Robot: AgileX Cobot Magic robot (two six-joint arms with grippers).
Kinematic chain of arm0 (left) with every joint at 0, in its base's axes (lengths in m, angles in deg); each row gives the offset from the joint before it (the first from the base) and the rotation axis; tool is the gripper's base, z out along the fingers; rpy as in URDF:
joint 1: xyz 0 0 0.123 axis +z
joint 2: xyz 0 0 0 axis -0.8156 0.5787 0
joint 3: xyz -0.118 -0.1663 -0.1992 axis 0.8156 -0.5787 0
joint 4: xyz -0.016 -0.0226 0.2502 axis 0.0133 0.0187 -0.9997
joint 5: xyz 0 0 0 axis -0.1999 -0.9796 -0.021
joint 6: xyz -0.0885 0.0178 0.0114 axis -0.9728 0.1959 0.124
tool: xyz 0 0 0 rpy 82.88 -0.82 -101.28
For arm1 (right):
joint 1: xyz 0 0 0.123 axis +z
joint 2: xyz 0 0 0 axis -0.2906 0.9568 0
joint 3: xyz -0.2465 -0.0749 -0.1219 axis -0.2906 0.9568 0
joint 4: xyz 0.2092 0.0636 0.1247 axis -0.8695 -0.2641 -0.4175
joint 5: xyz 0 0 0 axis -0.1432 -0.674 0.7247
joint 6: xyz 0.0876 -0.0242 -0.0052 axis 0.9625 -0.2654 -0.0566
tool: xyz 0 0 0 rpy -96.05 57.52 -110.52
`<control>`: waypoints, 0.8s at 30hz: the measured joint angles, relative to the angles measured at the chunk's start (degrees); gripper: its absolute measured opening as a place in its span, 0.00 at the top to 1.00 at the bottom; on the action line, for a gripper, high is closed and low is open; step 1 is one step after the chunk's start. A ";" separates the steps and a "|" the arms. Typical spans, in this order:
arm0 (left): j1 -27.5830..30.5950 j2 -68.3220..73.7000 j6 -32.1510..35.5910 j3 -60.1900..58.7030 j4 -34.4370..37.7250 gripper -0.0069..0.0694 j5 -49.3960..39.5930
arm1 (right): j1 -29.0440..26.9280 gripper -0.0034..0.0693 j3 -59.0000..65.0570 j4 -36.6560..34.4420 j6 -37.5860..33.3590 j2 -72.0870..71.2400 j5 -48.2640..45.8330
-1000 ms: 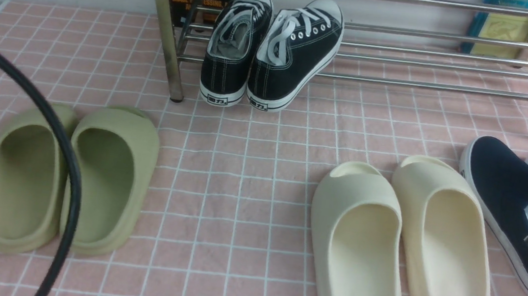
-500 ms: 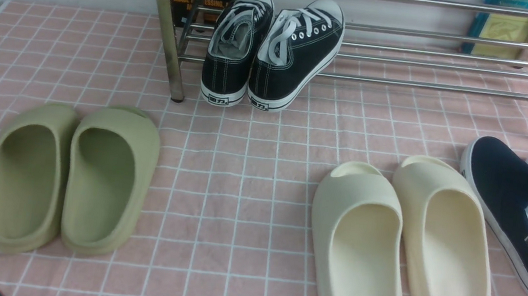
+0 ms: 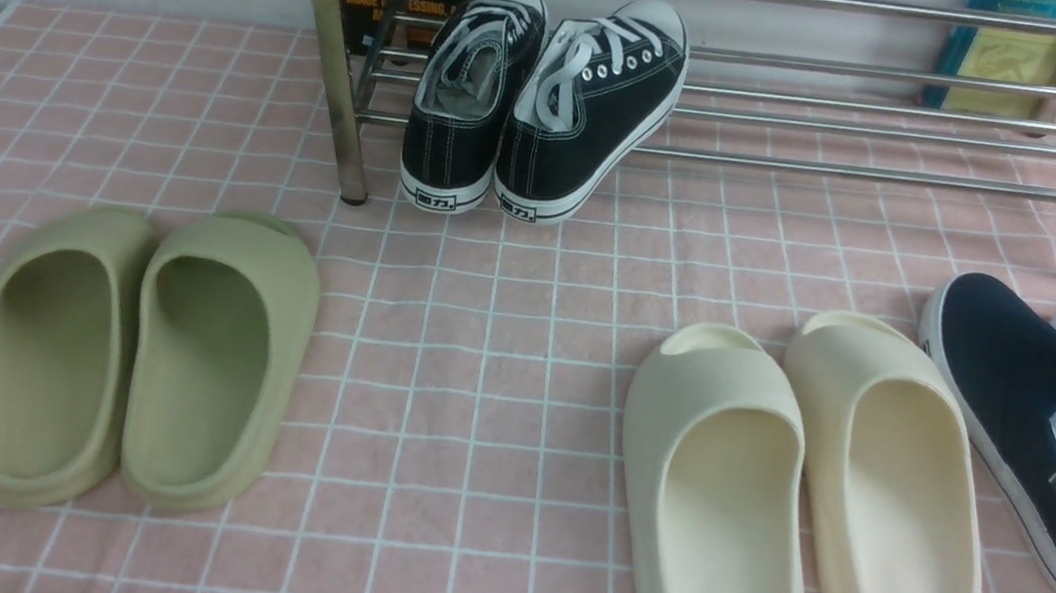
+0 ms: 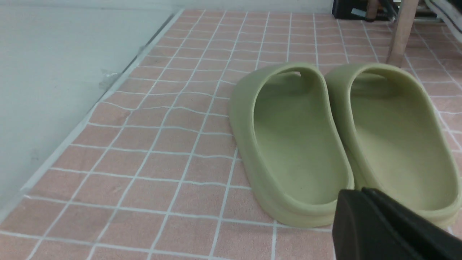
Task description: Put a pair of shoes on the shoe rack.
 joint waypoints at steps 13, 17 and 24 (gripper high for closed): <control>-5.34 0.00 -0.37 -1.08 0.80 0.89 -4.59 | 0.00 0.62 0.00 0.00 0.00 0.00 0.00; -5.34 0.00 0.60 -1.02 1.96 0.89 -4.81 | 0.00 0.62 0.00 0.00 0.00 0.00 0.00; -5.34 0.00 0.87 -0.98 2.39 0.88 -4.95 | 0.00 0.62 0.00 0.00 0.00 0.00 0.00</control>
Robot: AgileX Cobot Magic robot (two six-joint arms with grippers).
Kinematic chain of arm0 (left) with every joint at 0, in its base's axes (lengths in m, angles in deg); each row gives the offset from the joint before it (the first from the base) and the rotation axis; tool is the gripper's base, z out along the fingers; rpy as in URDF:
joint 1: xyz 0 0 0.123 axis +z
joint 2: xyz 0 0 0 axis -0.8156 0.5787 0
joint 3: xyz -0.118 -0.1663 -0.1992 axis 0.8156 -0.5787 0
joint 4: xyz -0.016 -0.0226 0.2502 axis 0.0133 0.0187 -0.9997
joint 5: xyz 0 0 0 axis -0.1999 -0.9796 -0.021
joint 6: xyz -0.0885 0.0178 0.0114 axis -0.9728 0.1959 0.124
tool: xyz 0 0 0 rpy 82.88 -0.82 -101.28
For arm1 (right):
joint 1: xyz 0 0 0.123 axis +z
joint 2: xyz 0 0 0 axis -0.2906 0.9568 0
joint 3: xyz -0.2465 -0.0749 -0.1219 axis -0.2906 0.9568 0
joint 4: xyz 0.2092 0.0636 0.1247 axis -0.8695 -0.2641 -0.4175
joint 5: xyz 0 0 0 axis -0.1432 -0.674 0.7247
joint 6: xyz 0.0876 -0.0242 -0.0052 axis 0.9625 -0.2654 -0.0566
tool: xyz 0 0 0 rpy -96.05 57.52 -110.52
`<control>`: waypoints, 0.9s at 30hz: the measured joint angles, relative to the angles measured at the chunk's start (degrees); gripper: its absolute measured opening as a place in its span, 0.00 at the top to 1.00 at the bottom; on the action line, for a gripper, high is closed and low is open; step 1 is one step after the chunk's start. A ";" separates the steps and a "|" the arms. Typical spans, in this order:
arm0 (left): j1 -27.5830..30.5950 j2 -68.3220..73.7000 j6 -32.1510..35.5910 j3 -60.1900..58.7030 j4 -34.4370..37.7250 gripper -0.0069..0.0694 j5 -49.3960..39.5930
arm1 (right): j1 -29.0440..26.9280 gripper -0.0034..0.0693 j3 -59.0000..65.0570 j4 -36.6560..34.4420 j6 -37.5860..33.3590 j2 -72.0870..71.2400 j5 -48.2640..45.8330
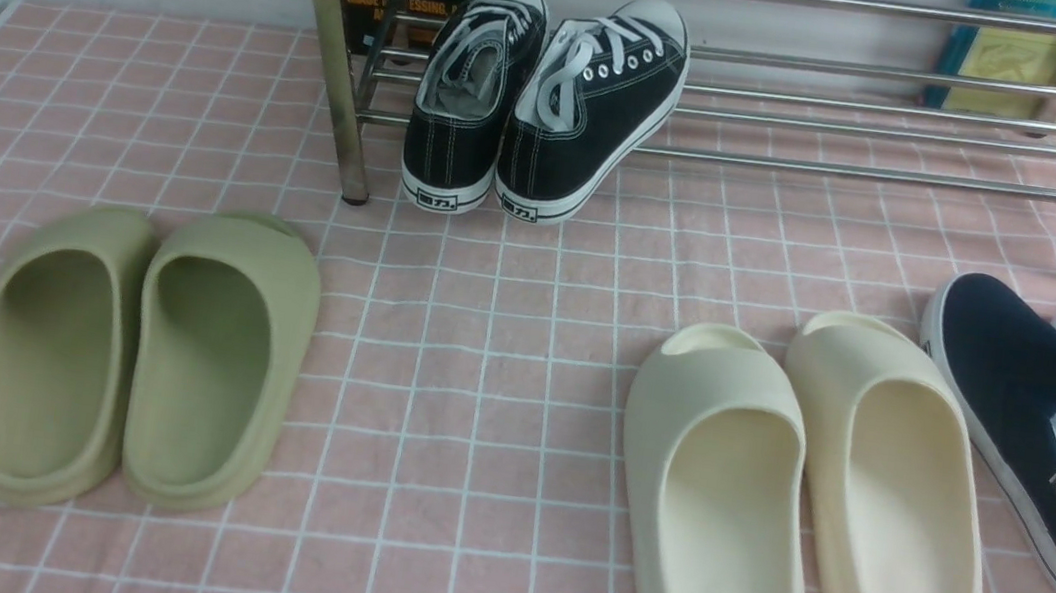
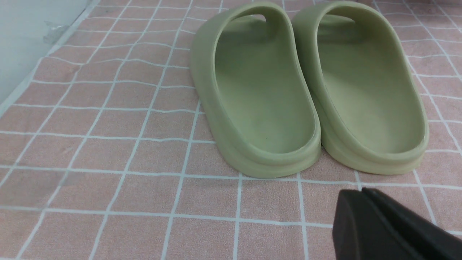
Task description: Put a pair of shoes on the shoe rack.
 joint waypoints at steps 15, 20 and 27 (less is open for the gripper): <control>0.00 0.00 0.07 0.00 0.04 0.88 -0.06 | 0.00 0.62 0.00 0.00 0.00 0.00 0.00; 0.02 0.00 0.07 0.00 0.04 0.87 -0.06 | 0.00 0.62 0.00 0.00 0.00 0.00 0.00; 0.00 0.00 0.07 0.00 0.04 0.86 -0.11 | 0.00 0.62 0.00 0.00 0.00 0.00 0.00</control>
